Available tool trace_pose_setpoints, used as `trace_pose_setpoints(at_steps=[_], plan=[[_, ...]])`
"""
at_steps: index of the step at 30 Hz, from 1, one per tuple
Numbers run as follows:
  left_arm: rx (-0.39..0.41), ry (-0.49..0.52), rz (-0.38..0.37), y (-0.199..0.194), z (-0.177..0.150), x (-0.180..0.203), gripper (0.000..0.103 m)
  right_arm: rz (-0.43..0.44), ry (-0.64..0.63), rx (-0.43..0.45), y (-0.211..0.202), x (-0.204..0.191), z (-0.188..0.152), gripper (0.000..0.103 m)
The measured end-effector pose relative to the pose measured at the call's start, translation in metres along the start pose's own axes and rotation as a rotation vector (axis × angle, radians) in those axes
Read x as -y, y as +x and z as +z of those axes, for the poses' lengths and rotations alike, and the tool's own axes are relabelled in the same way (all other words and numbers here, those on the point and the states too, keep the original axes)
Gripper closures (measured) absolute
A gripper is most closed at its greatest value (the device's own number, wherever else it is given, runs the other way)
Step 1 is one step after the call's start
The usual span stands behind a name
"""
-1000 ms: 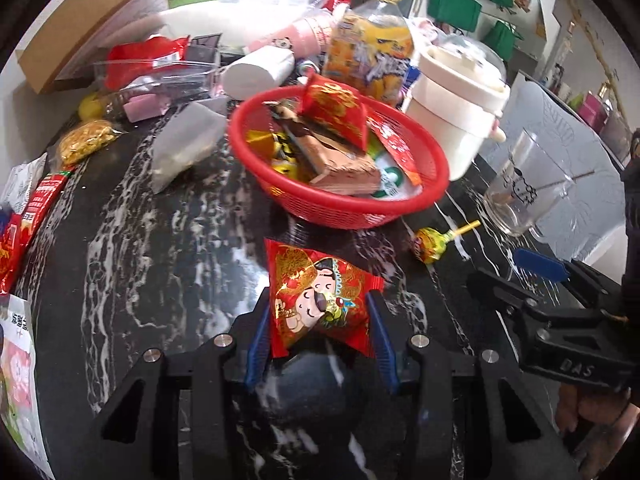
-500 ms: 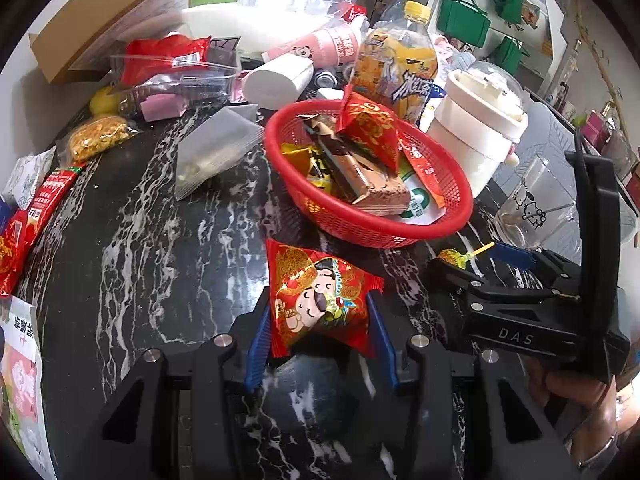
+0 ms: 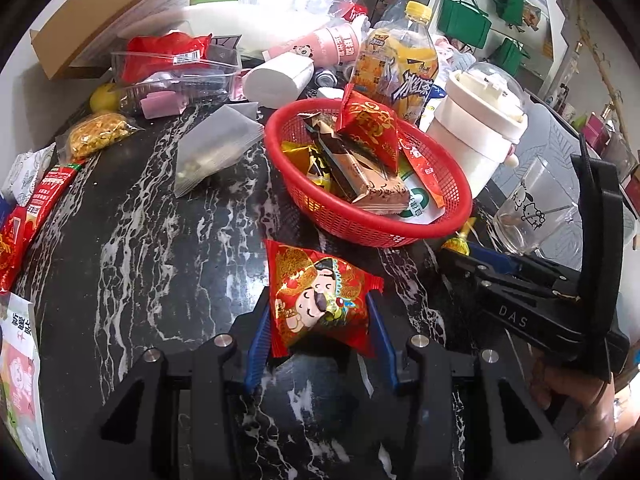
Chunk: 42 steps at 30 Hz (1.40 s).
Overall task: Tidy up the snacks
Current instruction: 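Grasp the red candy bag with the left gripper while the right gripper grasps the green lollipop, then carry the candy bag and lollipop with both grippers over the red basket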
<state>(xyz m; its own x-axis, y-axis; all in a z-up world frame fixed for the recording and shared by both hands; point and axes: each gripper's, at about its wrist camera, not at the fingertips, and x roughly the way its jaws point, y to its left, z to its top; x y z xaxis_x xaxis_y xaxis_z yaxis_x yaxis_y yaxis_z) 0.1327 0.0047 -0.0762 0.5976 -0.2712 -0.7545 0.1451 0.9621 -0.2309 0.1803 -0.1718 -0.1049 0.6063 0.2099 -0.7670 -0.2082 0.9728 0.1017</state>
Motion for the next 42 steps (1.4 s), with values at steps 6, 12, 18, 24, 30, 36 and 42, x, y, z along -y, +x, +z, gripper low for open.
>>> trace_pose_setpoints(at_steps=[6, 12, 18, 24, 30, 36, 42], plan=[[0.009, 0.009, -0.004, -0.006, -0.001, 0.006, 0.059, 0.031, 0.03, 0.006, -0.01, 0.005, -0.008, 0.076], [0.018, 0.023, -0.019, -0.017, -0.004, 0.015, 0.059, 0.047, 0.054, 0.012, -0.032, 0.006, -0.024, 0.076], [0.018, 0.044, -0.04, -0.031, -0.016, 0.029, 0.059, 0.044, 0.079, 0.021, -0.059, 0.01, -0.046, 0.077], [0.009, 0.058, -0.069, -0.042, -0.03, 0.044, 0.059, 0.033, 0.087, 0.039, -0.088, 0.01, -0.068, 0.077], [0.005, 0.078, -0.1, -0.055, -0.041, 0.056, 0.059, 0.035, 0.094, 0.054, -0.112, 0.008, -0.083, 0.077], [0.03, 0.104, -0.131, -0.072, -0.045, 0.067, 0.059, 0.042, 0.076, 0.08, -0.138, -0.004, -0.092, 0.077], [0.082, 0.133, -0.153, -0.093, -0.04, 0.073, 0.059, 0.058, 0.048, 0.133, -0.165, -0.016, -0.09, 0.077]])
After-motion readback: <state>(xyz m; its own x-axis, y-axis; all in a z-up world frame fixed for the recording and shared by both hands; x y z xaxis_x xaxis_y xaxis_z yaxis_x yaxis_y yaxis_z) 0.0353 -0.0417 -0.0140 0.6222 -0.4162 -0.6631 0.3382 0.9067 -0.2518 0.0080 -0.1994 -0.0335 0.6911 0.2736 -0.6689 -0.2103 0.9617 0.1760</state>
